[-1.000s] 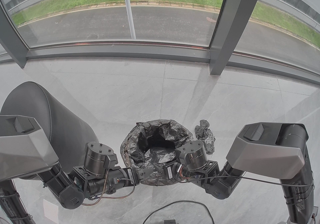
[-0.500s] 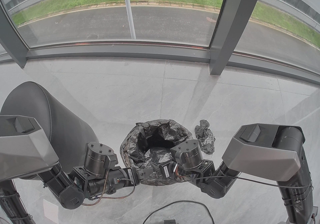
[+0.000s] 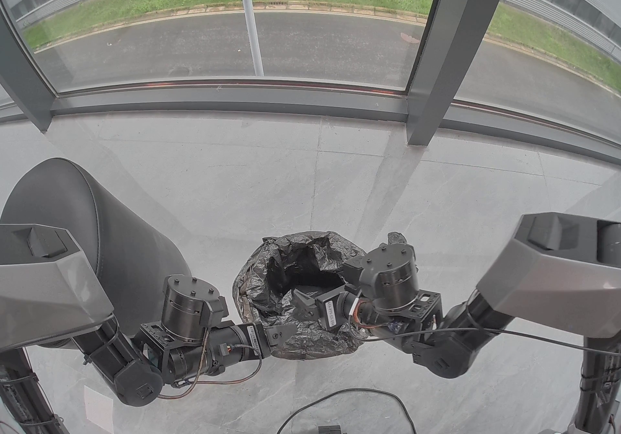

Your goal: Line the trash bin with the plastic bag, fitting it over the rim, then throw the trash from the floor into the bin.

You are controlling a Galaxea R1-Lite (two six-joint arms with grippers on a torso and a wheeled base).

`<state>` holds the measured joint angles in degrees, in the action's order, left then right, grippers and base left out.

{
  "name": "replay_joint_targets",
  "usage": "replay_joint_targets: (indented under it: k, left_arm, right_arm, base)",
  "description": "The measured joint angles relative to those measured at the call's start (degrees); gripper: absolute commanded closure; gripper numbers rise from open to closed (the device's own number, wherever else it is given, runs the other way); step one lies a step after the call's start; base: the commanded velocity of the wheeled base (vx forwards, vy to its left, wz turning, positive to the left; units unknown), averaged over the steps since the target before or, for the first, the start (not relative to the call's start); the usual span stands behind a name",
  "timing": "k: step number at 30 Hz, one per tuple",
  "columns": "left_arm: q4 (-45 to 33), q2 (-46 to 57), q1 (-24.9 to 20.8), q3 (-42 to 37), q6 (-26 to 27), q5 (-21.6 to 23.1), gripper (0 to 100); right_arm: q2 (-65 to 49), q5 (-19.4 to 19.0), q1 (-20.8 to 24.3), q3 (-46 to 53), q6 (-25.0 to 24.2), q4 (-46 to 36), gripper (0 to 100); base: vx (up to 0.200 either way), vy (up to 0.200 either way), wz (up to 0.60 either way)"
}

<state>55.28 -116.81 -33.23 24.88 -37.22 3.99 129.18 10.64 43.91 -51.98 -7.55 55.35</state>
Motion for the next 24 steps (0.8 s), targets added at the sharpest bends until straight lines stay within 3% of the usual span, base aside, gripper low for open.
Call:
replay_joint_targets:
  k: [9,14,20,24]
  left_arm:
    - [0.06,0.0,0.0,-0.18,-0.02,-0.02,0]
    - [0.06,0.0,0.0,-0.18,0.02,0.0,0]
    - [0.09,0.0,0.24,-0.29,0.05,0.04,0]
    - [0.13,-0.04,0.35,-0.29,0.05,0.09,0]
  right_arm:
    - [-9.14,0.02,-1.17,12.35,-2.74,1.32,0]
    - [-10.14,-1.04,-8.56,12.51,-3.27,1.72,0]
    - [-5.56,-2.33,-18.01,4.94,-3.8,0.46,0]
    - [-1.15,-2.55,-21.39,0.39,-5.51,-0.72,0]
  base:
    - [0.0,0.0,0.0]
    - [0.0,0.0,0.0]
    - [0.0,0.0,0.0]
    - [0.0,0.0,0.0]
